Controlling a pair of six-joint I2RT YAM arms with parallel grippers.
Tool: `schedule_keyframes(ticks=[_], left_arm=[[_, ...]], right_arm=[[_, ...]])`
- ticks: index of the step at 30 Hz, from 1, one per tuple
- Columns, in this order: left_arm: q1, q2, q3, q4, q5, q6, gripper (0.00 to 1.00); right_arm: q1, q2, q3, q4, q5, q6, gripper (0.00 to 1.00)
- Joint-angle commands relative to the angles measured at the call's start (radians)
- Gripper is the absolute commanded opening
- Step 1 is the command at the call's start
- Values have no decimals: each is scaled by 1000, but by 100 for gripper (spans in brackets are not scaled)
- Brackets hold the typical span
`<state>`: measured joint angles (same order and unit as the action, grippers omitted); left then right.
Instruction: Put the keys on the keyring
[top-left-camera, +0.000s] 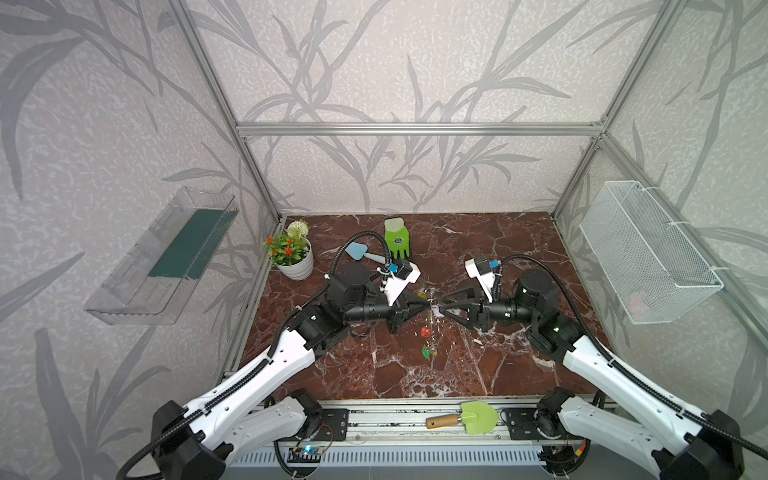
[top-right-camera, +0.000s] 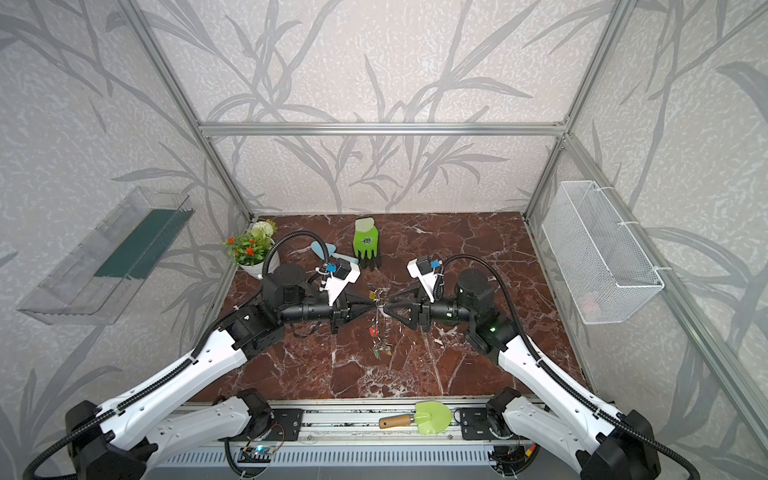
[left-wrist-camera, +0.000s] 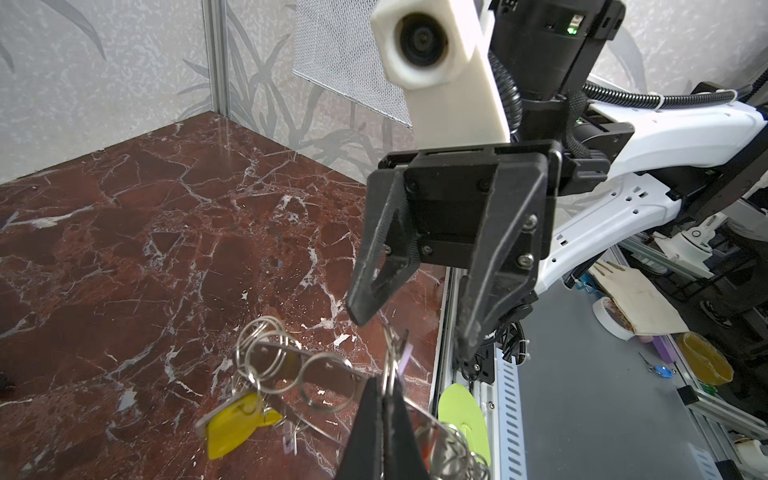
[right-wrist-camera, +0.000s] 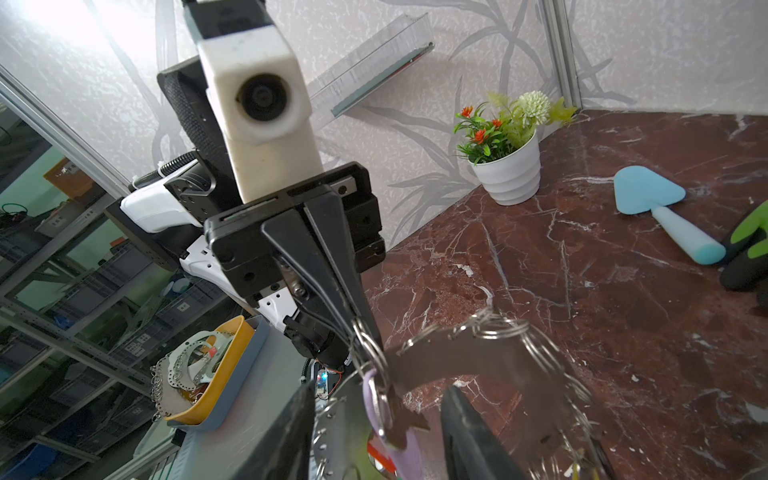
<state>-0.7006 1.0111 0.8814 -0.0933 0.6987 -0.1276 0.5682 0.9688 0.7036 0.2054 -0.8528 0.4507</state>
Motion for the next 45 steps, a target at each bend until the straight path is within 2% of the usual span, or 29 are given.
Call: schedule_keyframes(ticks=[1, 5, 8, 12, 16, 17, 24, 45], left_arm=[[1, -29, 3, 72, 7, -7, 0], [1, -31, 3, 76, 7, -7, 0], [1, -31, 5, 73, -1, -6, 0], [1, -23, 8, 70, -18, -10, 0], [1, -22, 2, 78, -30, -19, 0], [1, -24, 2, 77, -32, -19, 0], [1, -52, -8, 66, -66, -18, 0], [1, -119, -50, 228, -87, -109, 0]], right_arm=[[-6, 16, 32, 35, 2, 6, 55], [-6, 42, 34, 69, -19, 22, 55], [-5, 56, 31, 101, -42, 40, 49], [-6, 48, 20, 110, -63, 45, 28], [-6, 30, 8, 87, -50, 37, 2], [-6, 28, 7, 82, -47, 35, 0], [-7, 9, 3, 50, -26, 20, 0], [-1, 97, -10, 92, -68, 45, 0]])
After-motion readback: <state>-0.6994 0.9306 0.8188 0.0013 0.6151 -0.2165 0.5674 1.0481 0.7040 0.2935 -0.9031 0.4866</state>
